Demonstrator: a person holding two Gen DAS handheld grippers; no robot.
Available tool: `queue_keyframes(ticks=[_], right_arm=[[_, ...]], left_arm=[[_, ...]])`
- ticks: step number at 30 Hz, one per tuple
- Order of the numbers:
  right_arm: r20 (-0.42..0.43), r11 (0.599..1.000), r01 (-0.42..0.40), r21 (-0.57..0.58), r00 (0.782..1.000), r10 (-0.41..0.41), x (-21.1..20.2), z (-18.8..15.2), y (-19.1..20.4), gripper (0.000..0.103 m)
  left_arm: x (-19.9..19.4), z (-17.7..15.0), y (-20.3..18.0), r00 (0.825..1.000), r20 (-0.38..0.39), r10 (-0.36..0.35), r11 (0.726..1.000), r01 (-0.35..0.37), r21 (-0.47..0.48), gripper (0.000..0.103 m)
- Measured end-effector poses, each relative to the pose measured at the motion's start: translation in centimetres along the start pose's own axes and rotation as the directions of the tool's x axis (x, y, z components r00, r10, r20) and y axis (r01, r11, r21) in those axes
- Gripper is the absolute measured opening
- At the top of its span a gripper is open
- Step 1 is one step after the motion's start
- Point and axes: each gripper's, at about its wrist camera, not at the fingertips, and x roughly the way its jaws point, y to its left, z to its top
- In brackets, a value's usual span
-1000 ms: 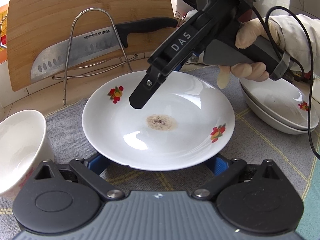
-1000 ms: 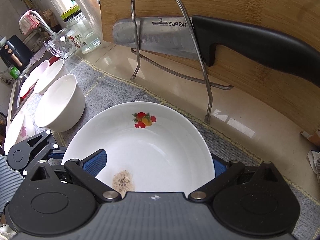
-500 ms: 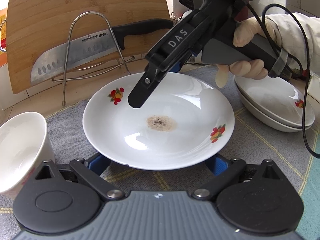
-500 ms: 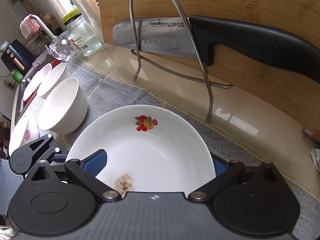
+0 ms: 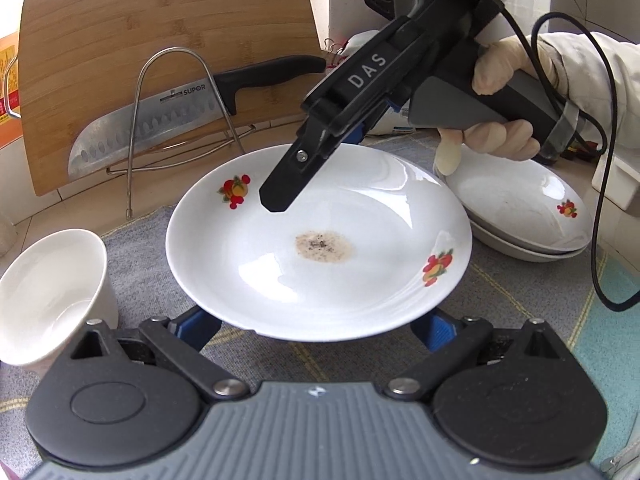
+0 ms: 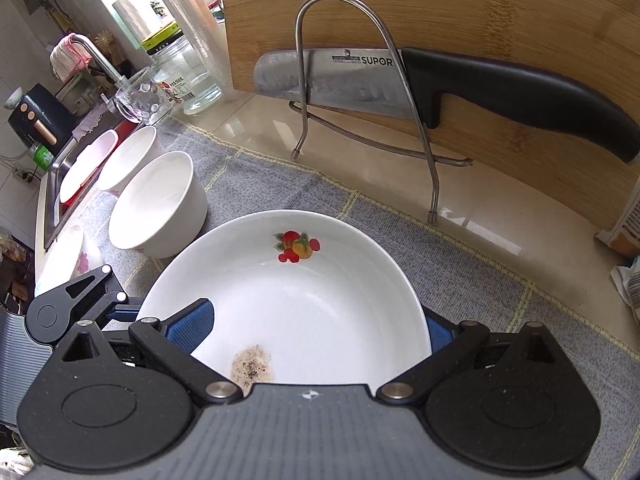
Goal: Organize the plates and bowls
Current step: 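Hold the stained plate up with the right gripper and turn toward the stack, then carry the stained plate with the right gripper over the plate stack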
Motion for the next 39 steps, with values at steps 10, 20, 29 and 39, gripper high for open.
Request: queue_keyframes(ticks=[10, 20, 29, 39], right_arm=[[0.022, 1.0, -0.003, 0.03, 1.0, 0.003, -2.5, -2.3, 1.8, 0.103], [0.052, 0.998, 0.016, 0.053, 0.998, -0.018, -5.1, -4.7, 3.1, 0.103], [0.082, 0.994, 0.05, 0.102, 0.995, -0.058, -7.6, -7.1, 2.9, 0.103], [0.116, 0.98, 0.101, 0.174, 0.986, -0.122, -10.6, -10.1, 1.4, 0.103]], left_arm=[[-2.2, 0.6, -1.2, 1.0, -0.016, -0.009, 0.999, 0.009, 0.033, 0.099], [-4.1, 0.7, -2.8, 0.999, -0.025, -0.04, 0.997, 0.041, 0.066, 0.099], [-4.5, 1.5, -4.7, 0.995, -0.033, -0.09, 0.989, 0.094, 0.118, 0.099], [-3.5, 3.0, -6.8, 0.986, -0.038, -0.163, 0.971, 0.167, 0.173, 0.099]])
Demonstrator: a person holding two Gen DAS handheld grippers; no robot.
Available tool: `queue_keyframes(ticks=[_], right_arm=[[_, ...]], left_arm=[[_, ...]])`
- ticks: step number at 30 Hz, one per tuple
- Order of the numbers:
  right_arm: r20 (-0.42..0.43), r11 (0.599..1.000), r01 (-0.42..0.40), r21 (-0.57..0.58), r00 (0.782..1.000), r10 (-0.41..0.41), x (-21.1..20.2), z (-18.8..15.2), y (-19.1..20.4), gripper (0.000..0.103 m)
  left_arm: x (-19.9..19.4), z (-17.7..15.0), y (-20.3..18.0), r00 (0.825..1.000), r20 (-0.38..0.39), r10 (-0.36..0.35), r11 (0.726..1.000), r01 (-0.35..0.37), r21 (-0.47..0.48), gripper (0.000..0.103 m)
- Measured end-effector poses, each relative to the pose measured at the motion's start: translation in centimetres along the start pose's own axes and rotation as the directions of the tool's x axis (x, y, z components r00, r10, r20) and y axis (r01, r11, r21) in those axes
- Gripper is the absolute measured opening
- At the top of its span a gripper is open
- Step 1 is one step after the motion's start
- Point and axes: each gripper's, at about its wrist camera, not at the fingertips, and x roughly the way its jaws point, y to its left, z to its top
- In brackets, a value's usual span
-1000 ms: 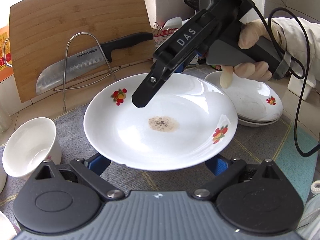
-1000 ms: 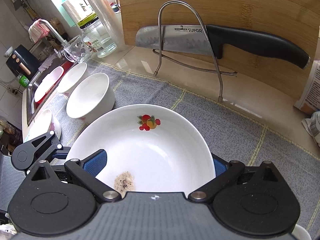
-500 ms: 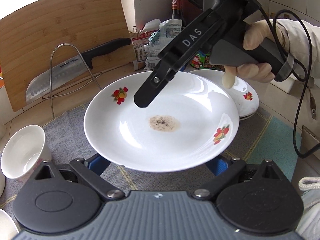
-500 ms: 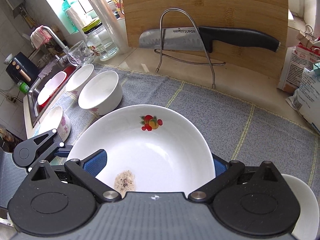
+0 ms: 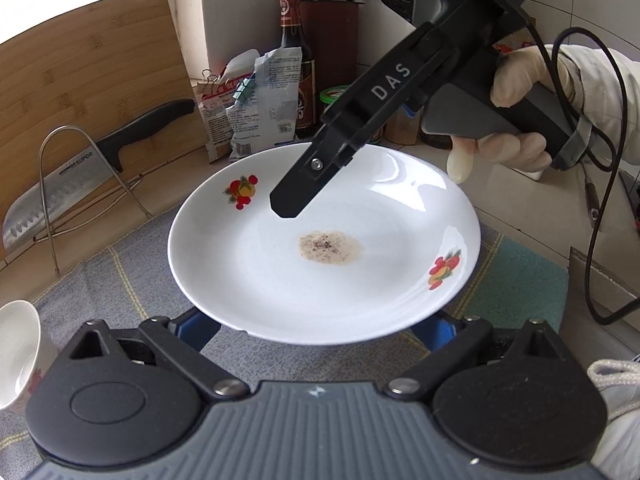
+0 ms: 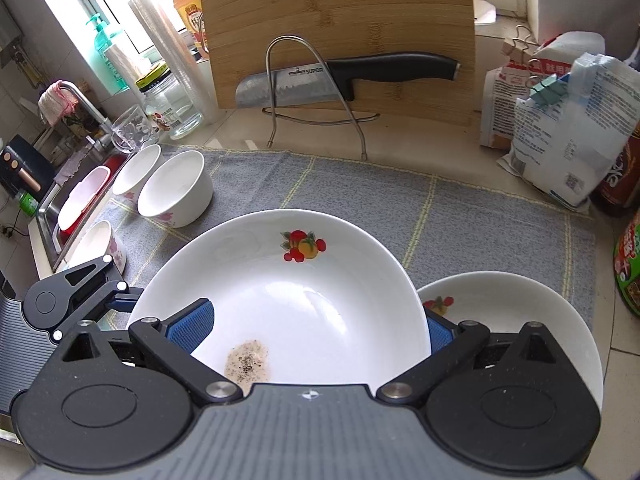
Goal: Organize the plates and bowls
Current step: 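Carry the stained plate with the right gripper over the plate stack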
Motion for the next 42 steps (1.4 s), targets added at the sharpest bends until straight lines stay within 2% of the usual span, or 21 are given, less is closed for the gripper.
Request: queue_keyframes(ticks=[20, 42], right_arm=[[0.029, 0.985, 0.074, 0.154, 0.996, -0.08, -2.4, -3.5, -6.0, 0.103], [0.009, 0.973, 0.084, 0.216, 0.996, -0.088, -1.7, -5.2, -8.5, 0.103]], left_arm=[[5.1, 2.8, -1.9, 0.993, -0.036, -0.116, 0.989, 0.119, 0.09, 0.099], [6.6, 3.2, -1.8, 0.988, -0.067, -0.139, 0.982, 0.146, 0.121, 0.099]])
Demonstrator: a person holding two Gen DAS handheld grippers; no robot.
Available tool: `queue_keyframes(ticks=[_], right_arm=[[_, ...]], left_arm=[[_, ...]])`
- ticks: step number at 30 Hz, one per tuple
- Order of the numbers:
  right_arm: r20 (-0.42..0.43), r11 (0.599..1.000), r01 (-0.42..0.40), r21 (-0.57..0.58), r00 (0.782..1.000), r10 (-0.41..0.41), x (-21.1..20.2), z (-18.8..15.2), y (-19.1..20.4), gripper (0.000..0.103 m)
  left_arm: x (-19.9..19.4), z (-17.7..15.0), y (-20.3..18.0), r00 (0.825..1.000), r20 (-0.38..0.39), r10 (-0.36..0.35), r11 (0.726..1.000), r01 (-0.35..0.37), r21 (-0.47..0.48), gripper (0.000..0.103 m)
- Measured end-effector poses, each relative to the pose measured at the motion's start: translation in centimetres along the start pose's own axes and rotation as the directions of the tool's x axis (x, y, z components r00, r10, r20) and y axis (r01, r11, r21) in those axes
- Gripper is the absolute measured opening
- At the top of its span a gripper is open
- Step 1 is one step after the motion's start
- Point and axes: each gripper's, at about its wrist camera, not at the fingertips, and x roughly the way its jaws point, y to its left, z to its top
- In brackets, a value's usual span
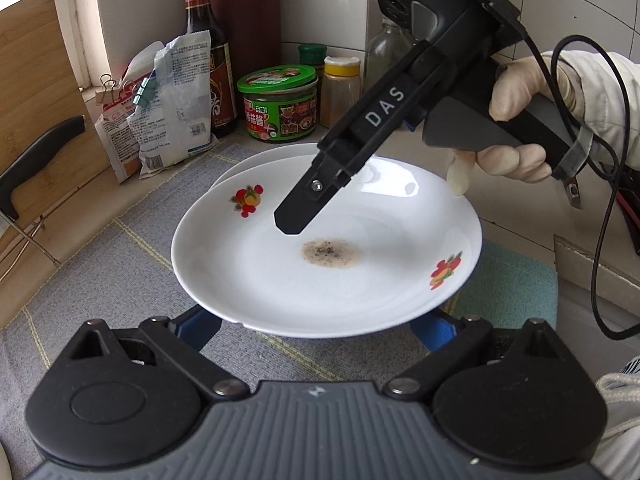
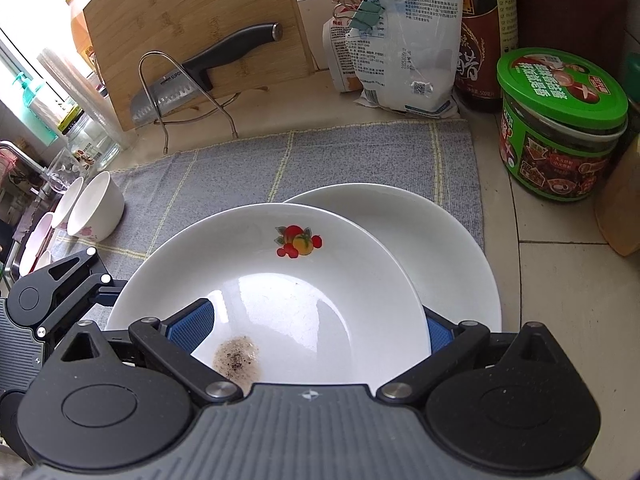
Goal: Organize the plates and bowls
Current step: 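Carry the stained plate with the right gripper over the plate stack, then lower the stained plate onto the plate stack with the right gripper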
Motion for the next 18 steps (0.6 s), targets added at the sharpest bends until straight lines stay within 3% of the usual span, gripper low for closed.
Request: queue_keyframes(ticks=[18], right_arm=[[-0.004, 0.999, 0.035, 0.02, 0.999, -0.035, -0.62, -0.72, -0.83, 0.103]], left_arm=[[0.8, 0.41, -0.32, 1.0, 0.002, 0.012, 0.999, -0.012, 0.033, 0.099]])
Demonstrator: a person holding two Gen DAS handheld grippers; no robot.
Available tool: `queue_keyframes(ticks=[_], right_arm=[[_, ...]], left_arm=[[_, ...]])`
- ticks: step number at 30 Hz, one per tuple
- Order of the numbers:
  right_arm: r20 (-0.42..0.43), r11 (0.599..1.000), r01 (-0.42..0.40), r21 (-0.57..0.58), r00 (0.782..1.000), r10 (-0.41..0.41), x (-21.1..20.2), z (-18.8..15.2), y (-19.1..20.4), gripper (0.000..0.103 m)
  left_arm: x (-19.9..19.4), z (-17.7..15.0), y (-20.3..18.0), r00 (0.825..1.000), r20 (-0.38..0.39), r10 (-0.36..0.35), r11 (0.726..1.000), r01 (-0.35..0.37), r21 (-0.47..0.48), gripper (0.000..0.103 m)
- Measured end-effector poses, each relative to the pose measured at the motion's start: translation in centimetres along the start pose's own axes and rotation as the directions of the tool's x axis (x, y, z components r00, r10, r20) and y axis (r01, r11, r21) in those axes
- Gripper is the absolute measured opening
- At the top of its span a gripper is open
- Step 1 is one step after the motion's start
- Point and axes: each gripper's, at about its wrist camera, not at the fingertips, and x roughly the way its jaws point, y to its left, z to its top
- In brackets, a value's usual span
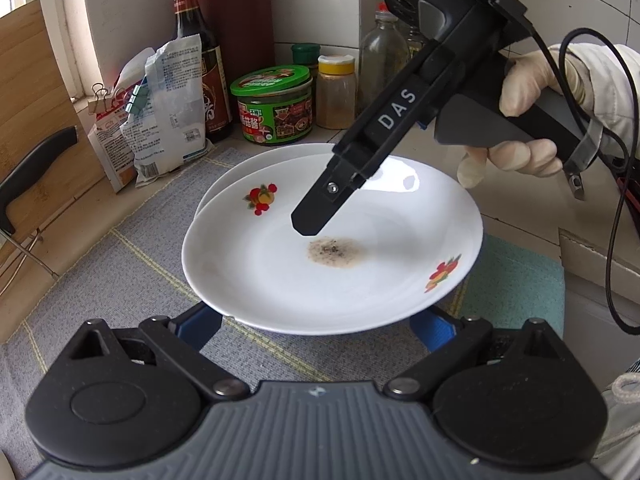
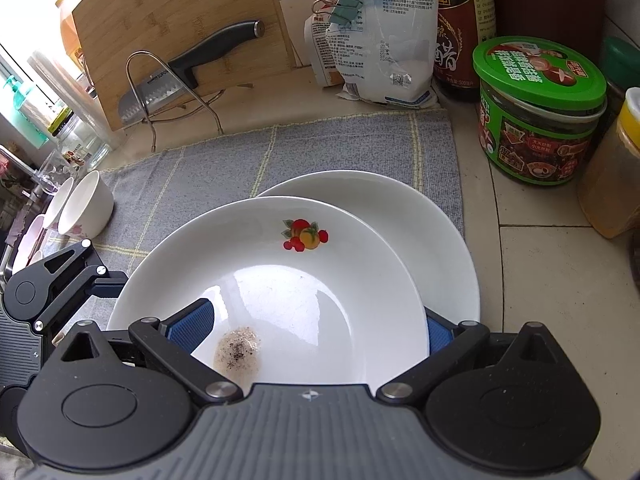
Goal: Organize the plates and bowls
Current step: 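Lower the stained plate onto the plate stack with the right gripper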
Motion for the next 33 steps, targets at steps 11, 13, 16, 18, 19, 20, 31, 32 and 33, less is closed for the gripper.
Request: queue_keyframes(ticks=[11, 13, 16, 18, 19, 20, 31, 32, 33], right_arm=[[0.006, 0.999, 0.022, 0.031, 1.0, -0.022, -1.1, -0.6, -0.3, 0.103], [0.005, 0.999, 0.026, 0.036, 1.0, -0.026, -1.2, -0.6, -0.3, 0.103], [-0.002, 0.998, 0.042, 0.042, 0.999, -0.042, -1.4, -0.6, 0.0, 0.103], [-0.007, 0.998, 0.054, 0.038, 0.999, -0.054, -1.5, -0.7, 0.2, 0.103], [-0.009, 0.997, 0.058, 0.04, 0.998, -0.058, -1.5, -0.7, 0.3, 0.103], [-0.01, 0.997, 0.062, 0.042, 0.998, -0.061, -1.6, -0.7, 0.3, 0.103], [-0.006, 0.994, 0.093, 0.051, 0.996, -0.093, -2.8, -1.3, 0.6, 0.103], [-0.007, 0.994, 0.097, 0.048, 0.995, -0.097, -2.8, -1.3, 0.7, 0.103], [-0.009, 0.994, 0.103, 0.046, 0.995, -0.102, -2.9, -1.4, 0.8, 0.103]], left_arm=[[0.6, 0.2, 0.4, 1.0, -0.001, 0.004, 1.0, -0.004, -0.004, 0.098], [0.6, 0.1, 0.4, 1.0, -0.001, 0.003, 1.0, -0.003, -0.003, 0.098], [0.6, 0.1, 0.4, 1.0, 0.0, 0.005, 1.0, -0.005, -0.004, 0.098], [0.7, 0.1, 0.5, 1.0, 0.002, 0.008, 1.0, -0.008, -0.004, 0.098], [0.7, 0.1, 0.5, 1.0, 0.002, 0.01, 1.0, -0.01, -0.005, 0.098], [0.7, 0.1, 0.5, 1.0, 0.003, 0.011, 1.0, -0.011, -0.005, 0.098], [1.0, 0.2, 0.3, 1.0, 0.02, 0.012, 1.0, -0.013, 0.018, 0.099], [1.0, 0.2, 0.1, 1.0, 0.021, 0.011, 1.0, -0.012, 0.022, 0.099], [1.0, 0.2, 0.1, 1.0, 0.024, 0.009, 1.0, -0.009, 0.023, 0.099]])
